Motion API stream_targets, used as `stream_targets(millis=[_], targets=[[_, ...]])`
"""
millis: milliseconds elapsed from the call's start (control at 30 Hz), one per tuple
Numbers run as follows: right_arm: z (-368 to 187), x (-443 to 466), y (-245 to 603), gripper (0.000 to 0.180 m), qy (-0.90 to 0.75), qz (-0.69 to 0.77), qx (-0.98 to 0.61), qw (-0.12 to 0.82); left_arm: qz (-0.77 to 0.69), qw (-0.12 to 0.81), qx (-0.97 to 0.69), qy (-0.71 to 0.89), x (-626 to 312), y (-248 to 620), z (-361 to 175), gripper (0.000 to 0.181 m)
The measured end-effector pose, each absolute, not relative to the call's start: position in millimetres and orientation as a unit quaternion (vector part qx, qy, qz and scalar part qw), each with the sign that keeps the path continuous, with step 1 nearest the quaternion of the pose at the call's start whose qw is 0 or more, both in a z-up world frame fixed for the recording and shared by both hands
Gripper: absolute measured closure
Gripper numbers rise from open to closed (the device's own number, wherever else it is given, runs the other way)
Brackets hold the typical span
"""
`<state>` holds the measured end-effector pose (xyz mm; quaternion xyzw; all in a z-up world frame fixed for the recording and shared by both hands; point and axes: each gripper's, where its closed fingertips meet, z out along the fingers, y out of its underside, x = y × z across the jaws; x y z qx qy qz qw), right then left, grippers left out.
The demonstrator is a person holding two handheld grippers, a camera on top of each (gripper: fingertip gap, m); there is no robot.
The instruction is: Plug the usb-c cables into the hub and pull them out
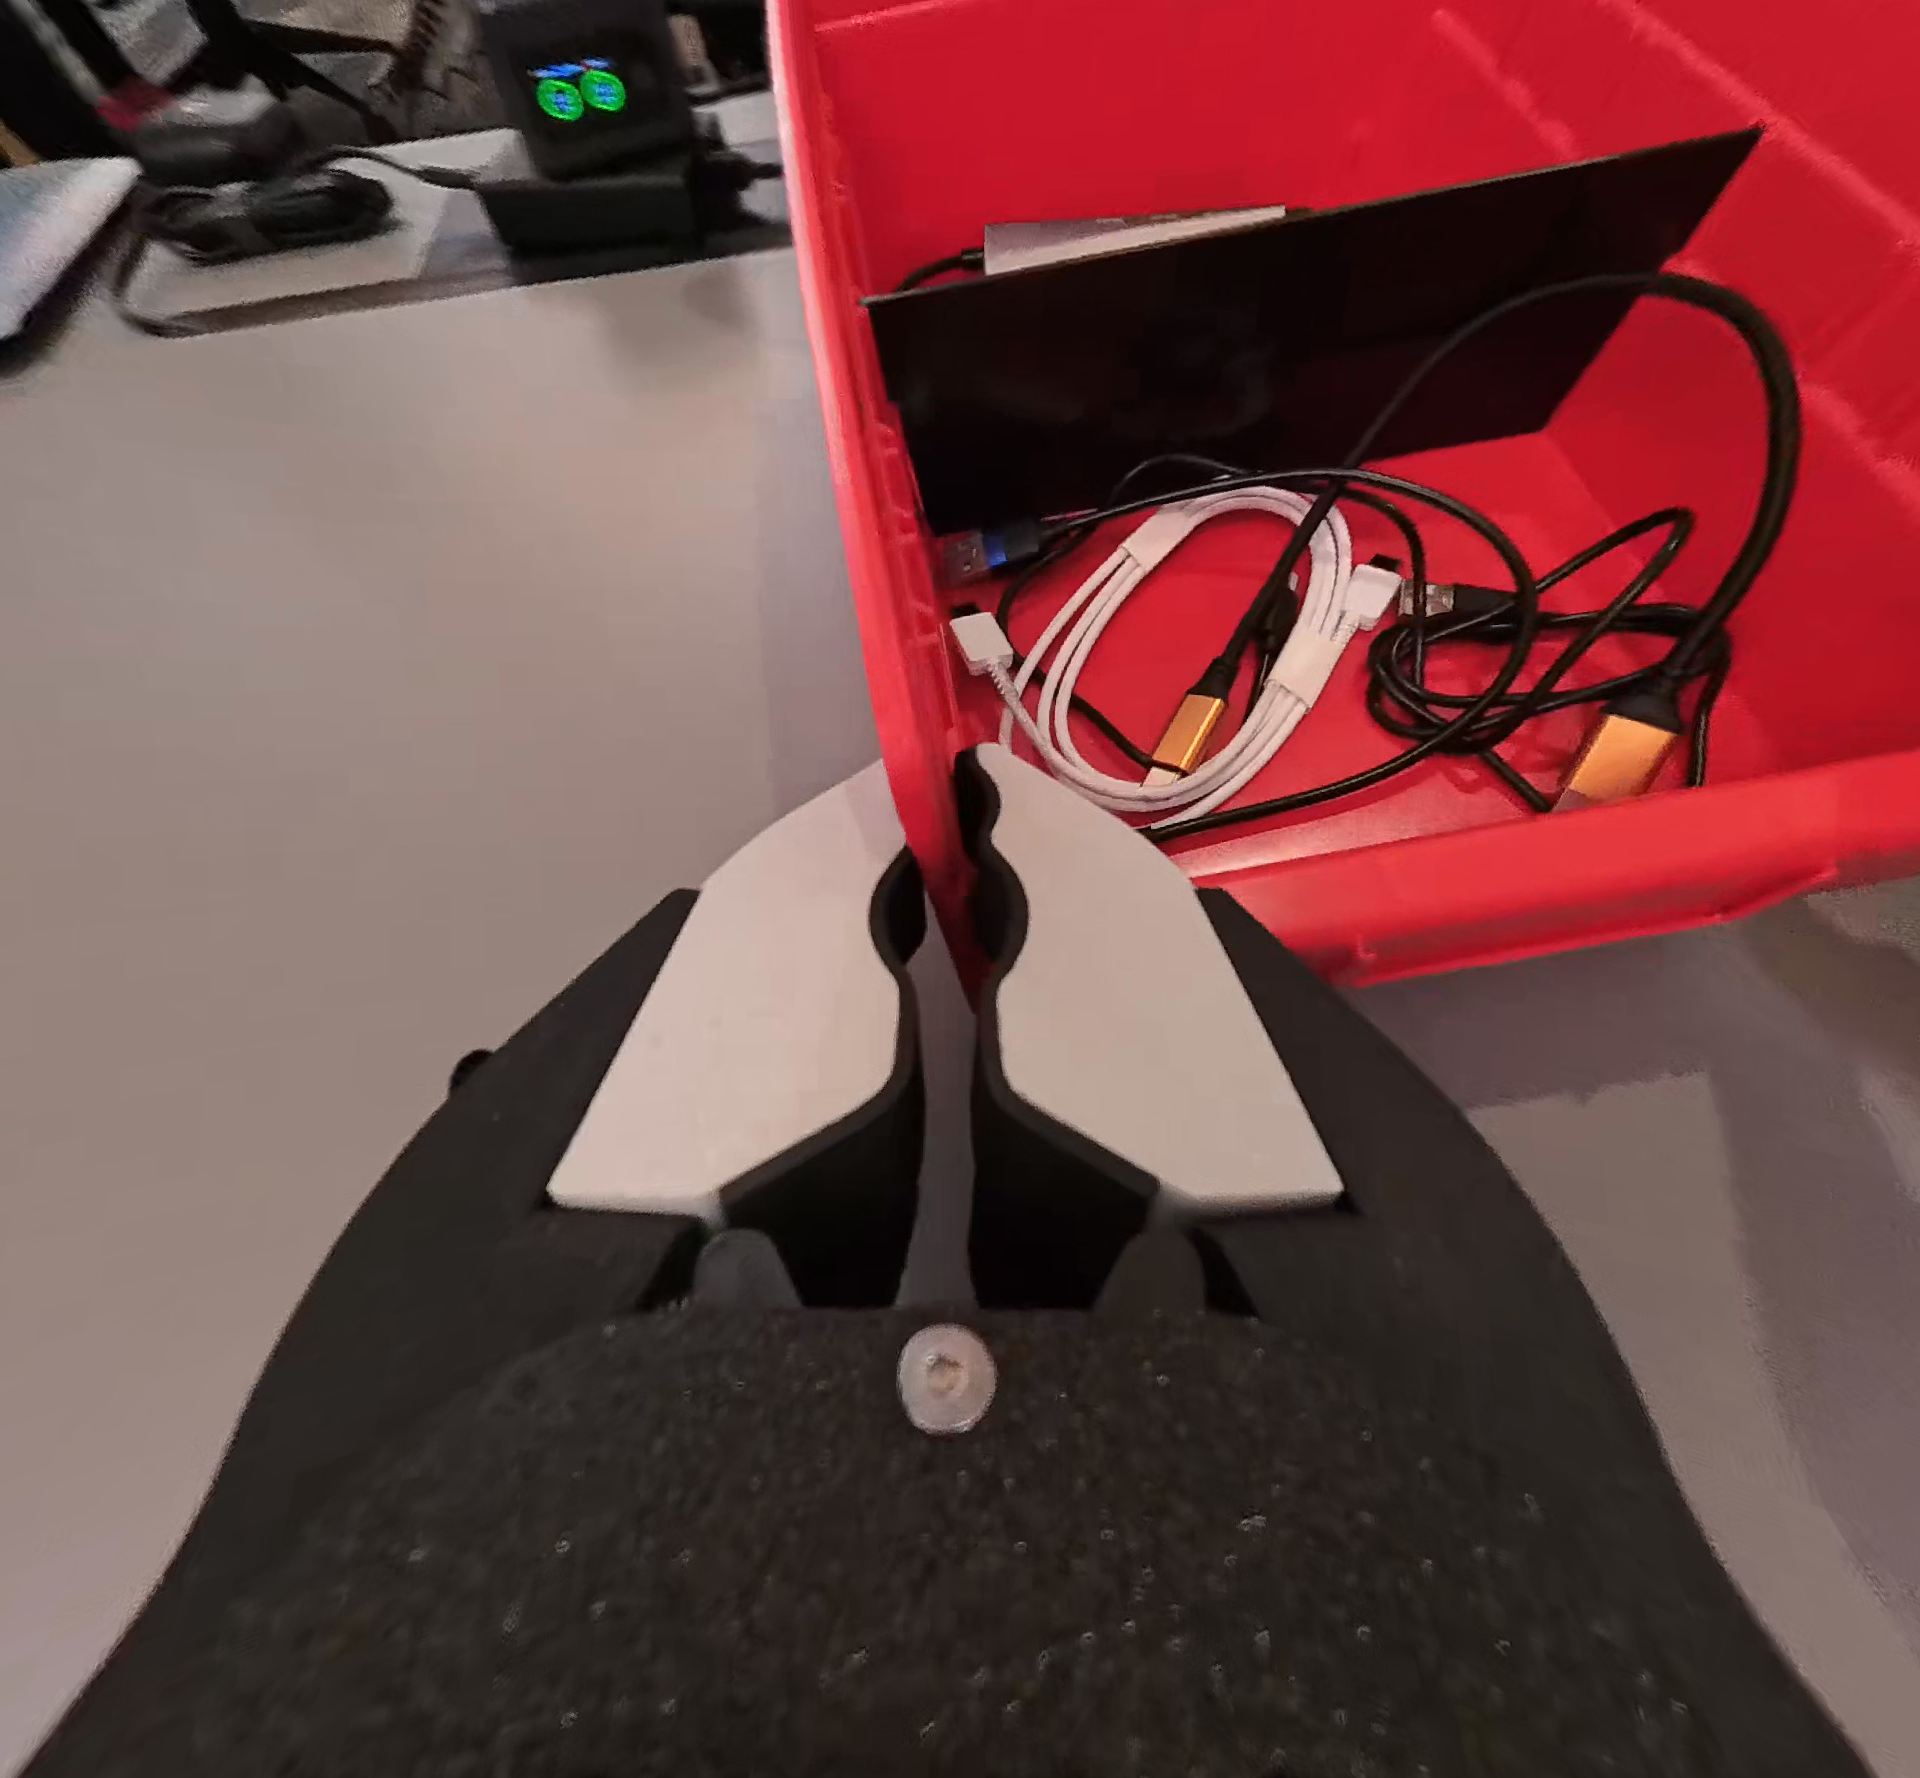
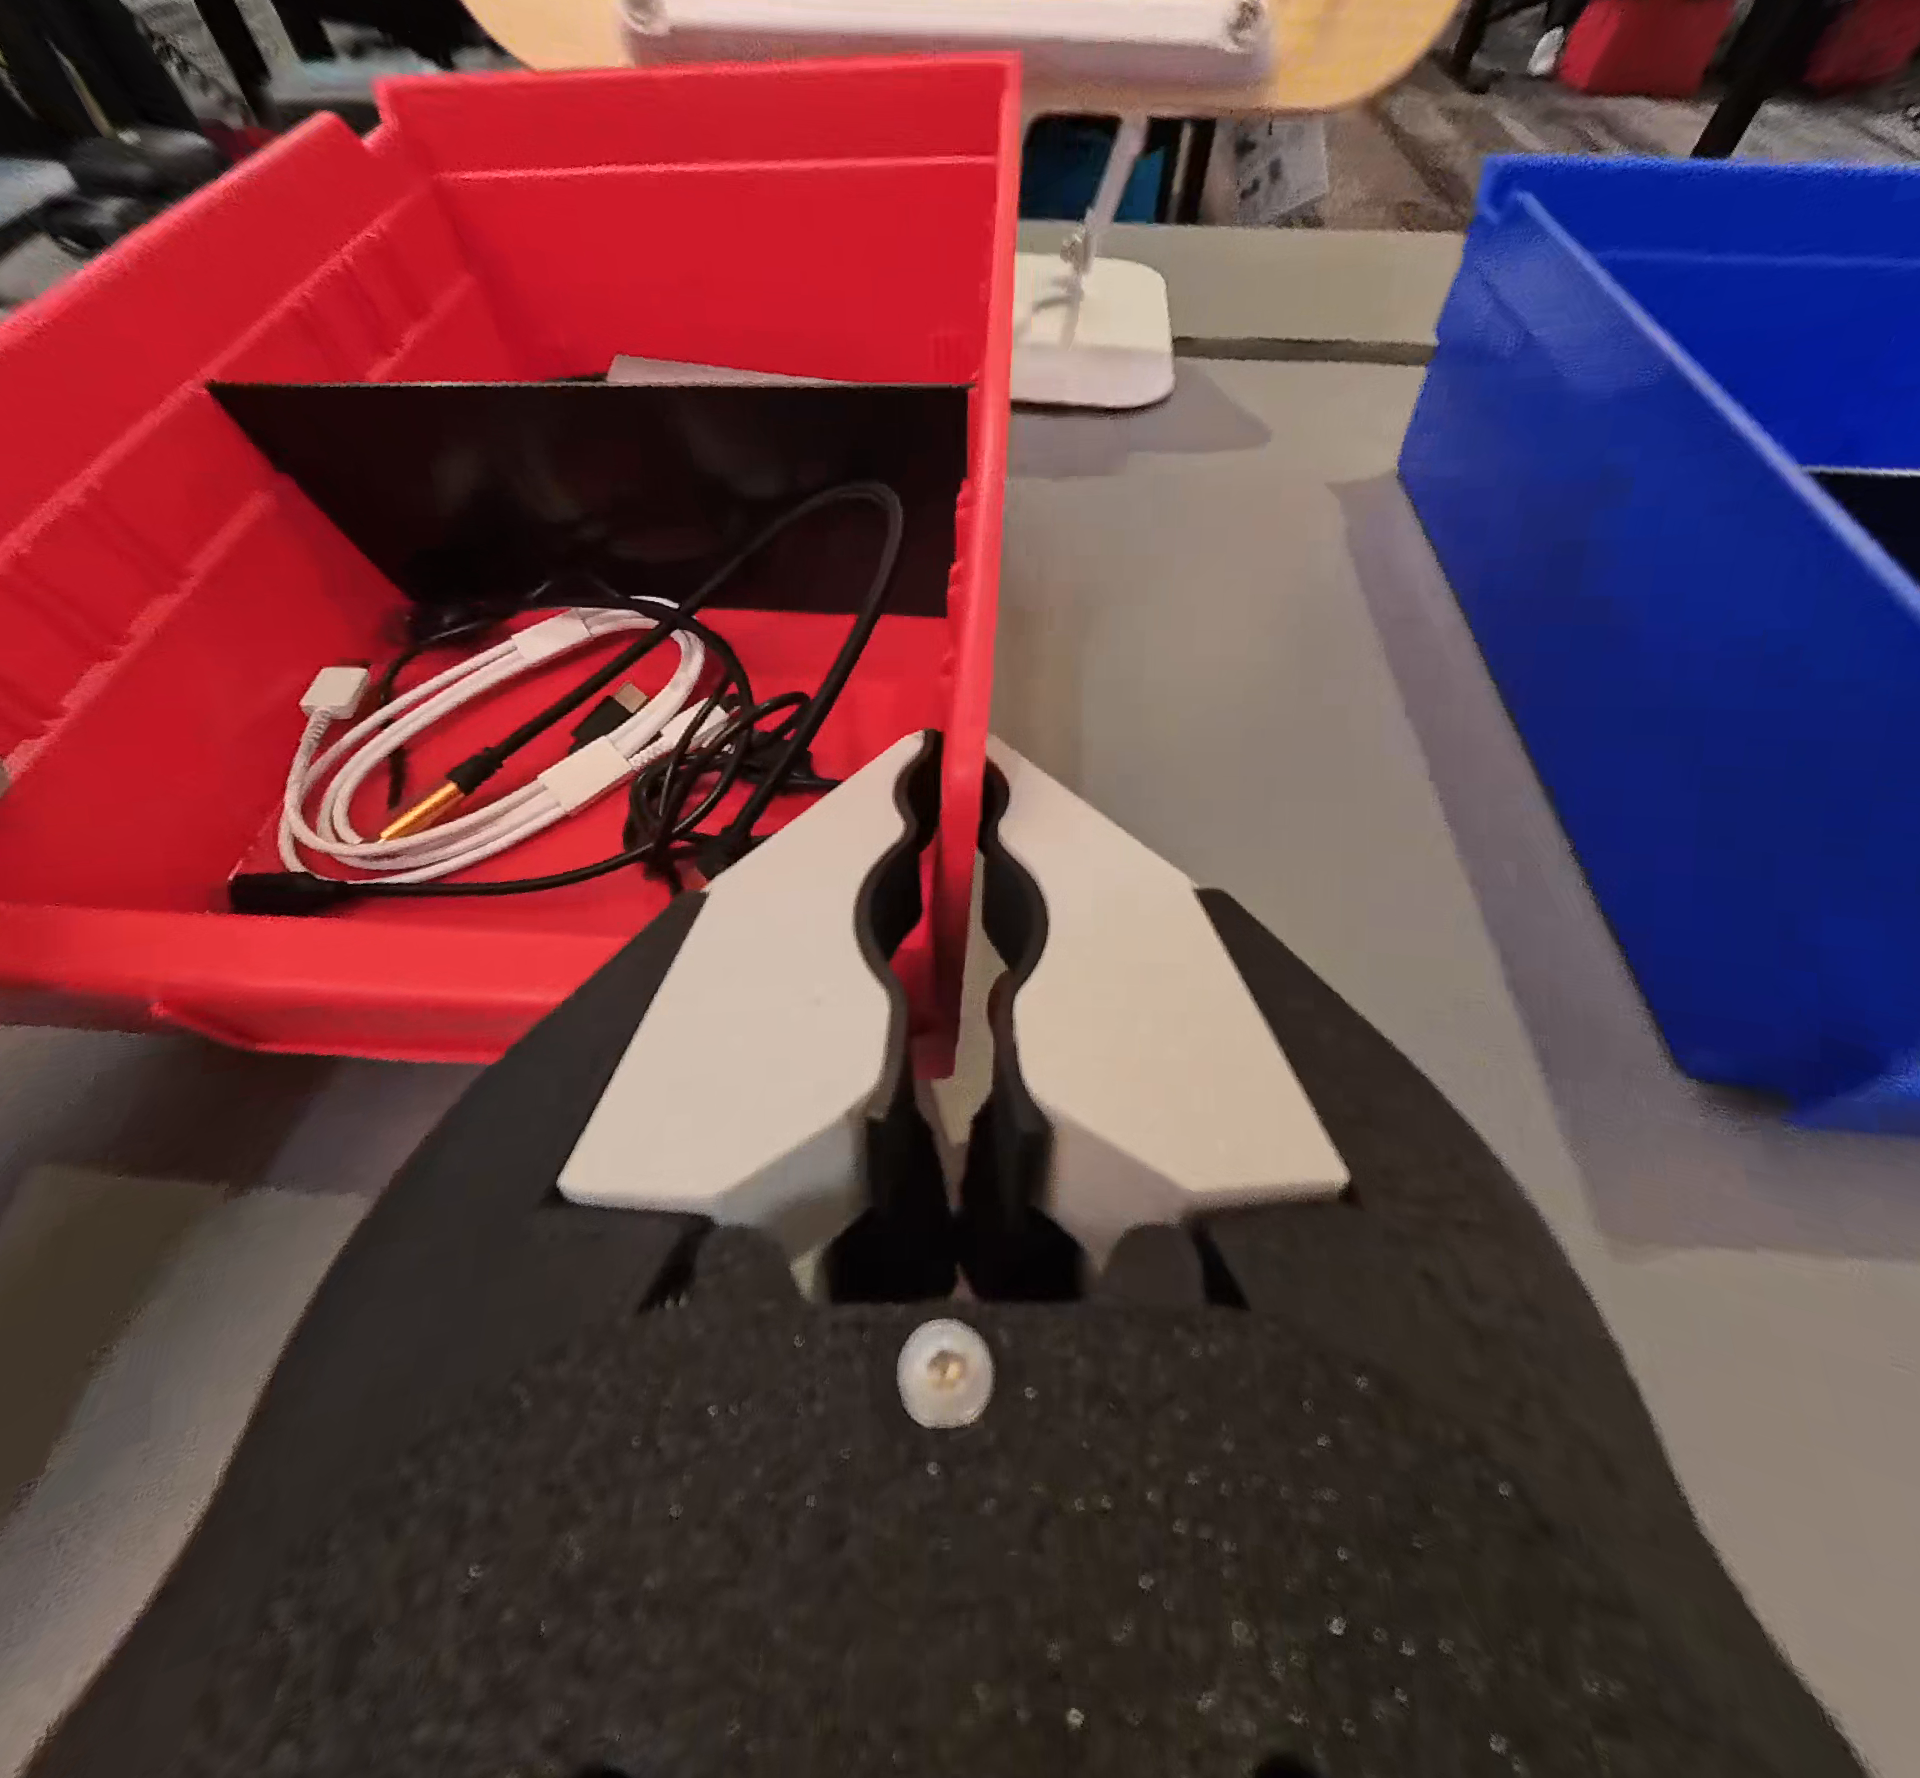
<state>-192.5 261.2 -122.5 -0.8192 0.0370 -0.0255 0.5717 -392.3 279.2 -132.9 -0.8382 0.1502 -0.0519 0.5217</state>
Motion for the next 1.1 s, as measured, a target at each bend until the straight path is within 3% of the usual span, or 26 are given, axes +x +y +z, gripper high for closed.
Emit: stream_targets(millis=[333,700,833,900,1000,1100], targets=[[-106.3,-351.8,298.8,0.176,-0.021,0.009,-0.812,0.583,-0.042,0.541,-0.838,0.061,-551.1,303.2,-113.4,0.179],[-134.7,-399.6,300.6,0.167,-0.054,0.077,-0.829,0.551,-0.058,0.514,-0.854,0.062,-589.4,310.6,-139.7,0.179],[-100.5,-396.8,273.0,0.16,-0.091,0.198,-0.817,0.534,-0.048,0.523,-0.85,0.051,-590.2,309.7,-138.5,0.177],[-65.7,-385.6,250.6,0.146,-0.135,0.249,-0.779,0.559,0.005,0.528,-0.847,0.06,-594.8,308.3,-137.2,0.169],[-35.4,-330.4,230.4,0.135,-0.171,0.245,-0.744,0.597,0.045,0.538,-0.84,0.05,-597.4,303.1,-125.4,0.157],[-38.2,-236.1,222.4,0.12,-0.156,0.174,-0.752,0.617,0.078,0.572,-0.816,0.019,-601.0,293.6,-96.1,0.159]])
